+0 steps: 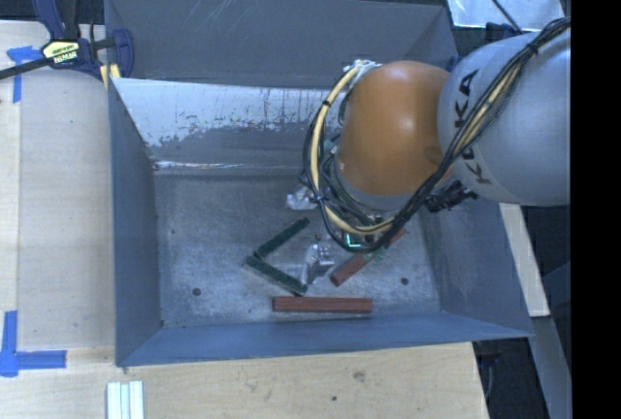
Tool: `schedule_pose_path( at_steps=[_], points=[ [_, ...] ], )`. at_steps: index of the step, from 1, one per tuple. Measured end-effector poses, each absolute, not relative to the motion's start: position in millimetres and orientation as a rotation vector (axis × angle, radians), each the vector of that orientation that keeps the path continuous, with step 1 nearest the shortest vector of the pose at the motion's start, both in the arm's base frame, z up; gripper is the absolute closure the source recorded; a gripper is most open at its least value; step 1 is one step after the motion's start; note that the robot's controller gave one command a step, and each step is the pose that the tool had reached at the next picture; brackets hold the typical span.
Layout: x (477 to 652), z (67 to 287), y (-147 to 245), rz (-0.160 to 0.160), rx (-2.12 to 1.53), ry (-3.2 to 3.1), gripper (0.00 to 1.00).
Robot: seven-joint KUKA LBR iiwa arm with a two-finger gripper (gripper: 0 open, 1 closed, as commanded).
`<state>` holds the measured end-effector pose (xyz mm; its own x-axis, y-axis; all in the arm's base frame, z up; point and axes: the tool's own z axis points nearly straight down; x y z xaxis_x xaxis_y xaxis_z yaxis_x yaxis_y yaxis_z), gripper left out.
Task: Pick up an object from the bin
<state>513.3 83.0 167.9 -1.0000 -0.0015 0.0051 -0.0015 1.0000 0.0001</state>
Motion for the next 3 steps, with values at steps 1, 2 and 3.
schedule_pose_path(
  at_steps=[1, 2, 3],
  points=[
    [515.2, 171, 83, -0.001, 0.000, -3.144, 0.00],
    [542.0, 79, 69, -0.004, 0.054, -3.168, 1.00],
    [542.0, 79, 69, -0.004, 0.054, -3.168, 1.00]
  ],
)
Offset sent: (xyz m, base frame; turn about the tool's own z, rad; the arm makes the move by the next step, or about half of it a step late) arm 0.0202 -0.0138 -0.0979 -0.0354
